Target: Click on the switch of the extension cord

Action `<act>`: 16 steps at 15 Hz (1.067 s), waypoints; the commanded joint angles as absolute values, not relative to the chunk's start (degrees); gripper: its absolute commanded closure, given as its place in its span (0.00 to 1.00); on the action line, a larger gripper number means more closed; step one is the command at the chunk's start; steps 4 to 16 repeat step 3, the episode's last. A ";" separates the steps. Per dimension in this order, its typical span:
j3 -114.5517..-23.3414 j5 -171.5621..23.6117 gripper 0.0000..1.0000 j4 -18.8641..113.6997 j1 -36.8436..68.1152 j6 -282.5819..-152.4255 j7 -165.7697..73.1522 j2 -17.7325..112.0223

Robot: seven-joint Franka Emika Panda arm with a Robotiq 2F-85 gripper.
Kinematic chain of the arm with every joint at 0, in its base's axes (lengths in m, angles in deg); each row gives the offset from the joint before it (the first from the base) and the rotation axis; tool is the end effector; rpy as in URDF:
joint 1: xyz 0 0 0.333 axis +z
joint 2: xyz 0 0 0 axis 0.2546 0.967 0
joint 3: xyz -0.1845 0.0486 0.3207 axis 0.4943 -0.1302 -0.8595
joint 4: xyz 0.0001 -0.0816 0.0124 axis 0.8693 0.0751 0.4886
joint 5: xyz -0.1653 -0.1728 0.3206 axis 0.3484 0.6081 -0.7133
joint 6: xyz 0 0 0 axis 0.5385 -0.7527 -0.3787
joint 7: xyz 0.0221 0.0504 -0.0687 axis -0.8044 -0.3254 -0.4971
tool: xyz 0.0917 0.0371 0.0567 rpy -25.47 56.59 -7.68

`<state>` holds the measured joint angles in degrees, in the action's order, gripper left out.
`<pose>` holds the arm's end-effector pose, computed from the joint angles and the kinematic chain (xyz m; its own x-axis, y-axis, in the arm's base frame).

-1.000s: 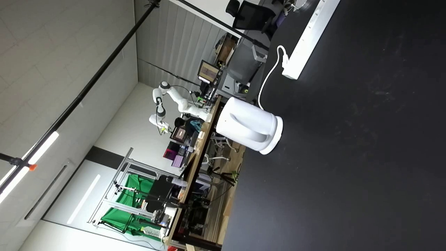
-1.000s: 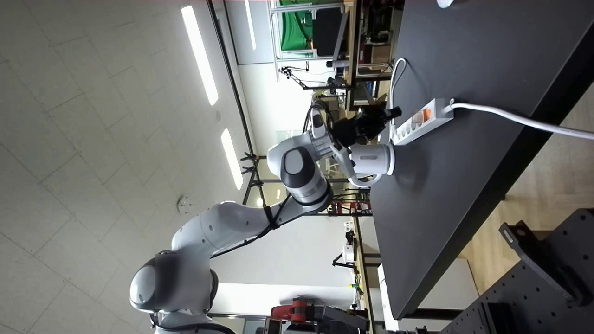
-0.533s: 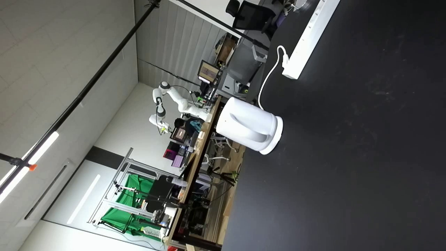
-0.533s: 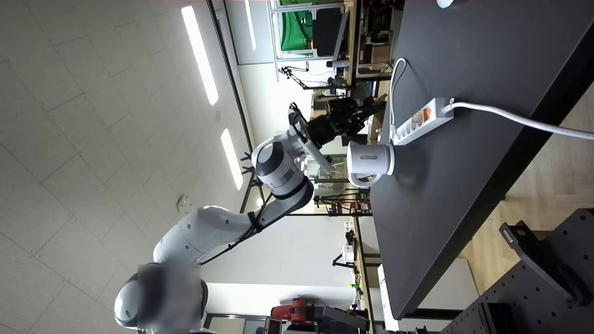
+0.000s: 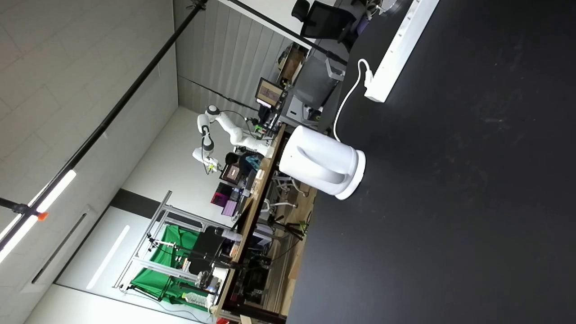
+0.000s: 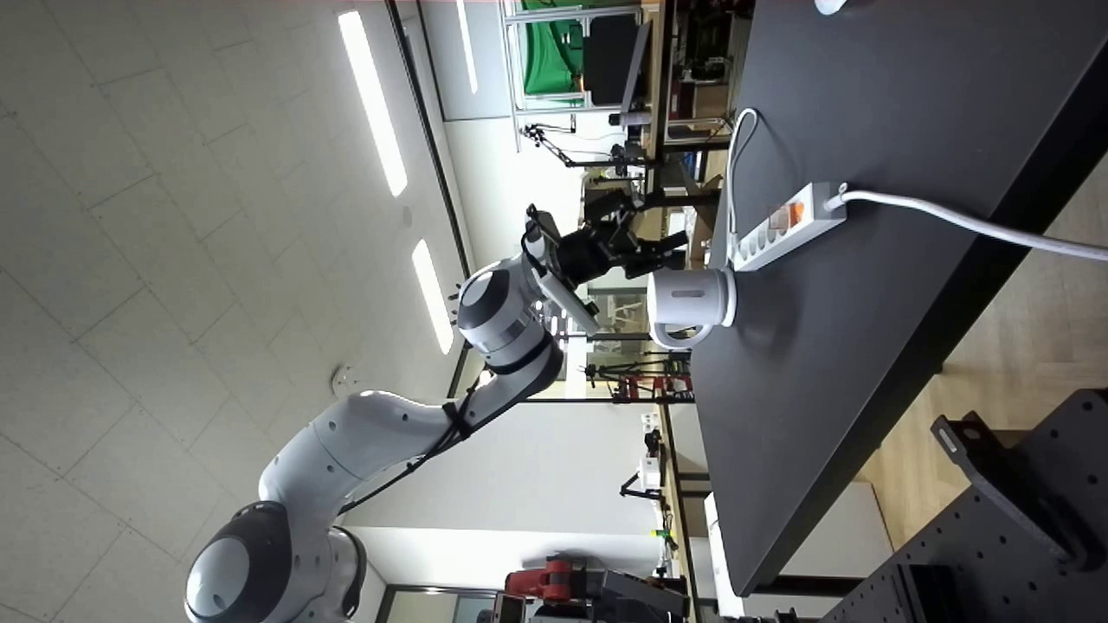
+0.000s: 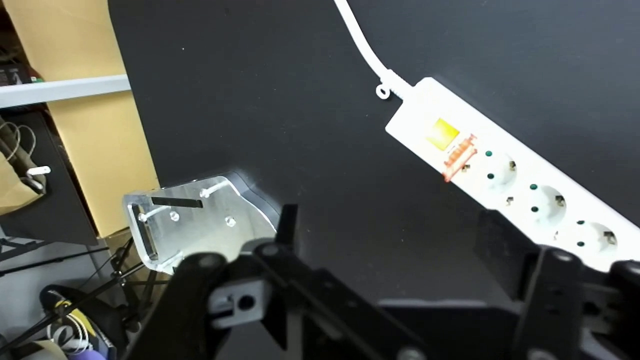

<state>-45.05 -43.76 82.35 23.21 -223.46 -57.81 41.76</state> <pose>0.5350 -0.1850 0.3476 0.9869 -0.1490 0.0614 -0.1607 -0.8808 0.4453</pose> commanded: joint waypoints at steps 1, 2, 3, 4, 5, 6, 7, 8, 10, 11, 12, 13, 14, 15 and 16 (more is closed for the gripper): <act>-50.55 -42.21 0.05 82.12 17.79 -222.76 -58.63 41.21; -50.62 -42.03 0.05 82.12 17.67 -222.74 -58.62 41.20; -50.62 -41.93 0.05 82.12 17.62 -222.74 -58.62 41.20; -50.62 -41.93 0.05 82.12 17.62 -222.74 -58.62 41.20; -50.62 -41.93 0.05 82.12 17.62 -222.74 -58.62 41.20; -50.62 -41.93 0.05 82.12 17.62 -222.74 -58.62 41.20; -50.62 -41.93 0.05 82.12 17.62 -222.74 -58.62 41.20; -50.62 -41.93 0.05 82.12 17.62 -222.74 -58.62 41.20; -50.62 -41.93 0.05 82.12 17.62 -222.74 -58.62 41.20; -50.62 -41.93 0.05 82.12 17.62 -222.74 -58.62 41.20; -50.62 -41.93 0.05 82.12 17.62 -222.74 -58.62 41.20; -50.62 -41.93 0.05 82.12 17.62 -222.74 -58.62 41.20; -50.62 -41.93 0.05 82.12 17.62 -222.74 -58.62 41.20; -50.62 -41.93 0.05 82.12 17.62 -222.74 -58.62 41.20; -50.62 -41.93 0.05 82.12 17.62 -222.74 -58.62 41.20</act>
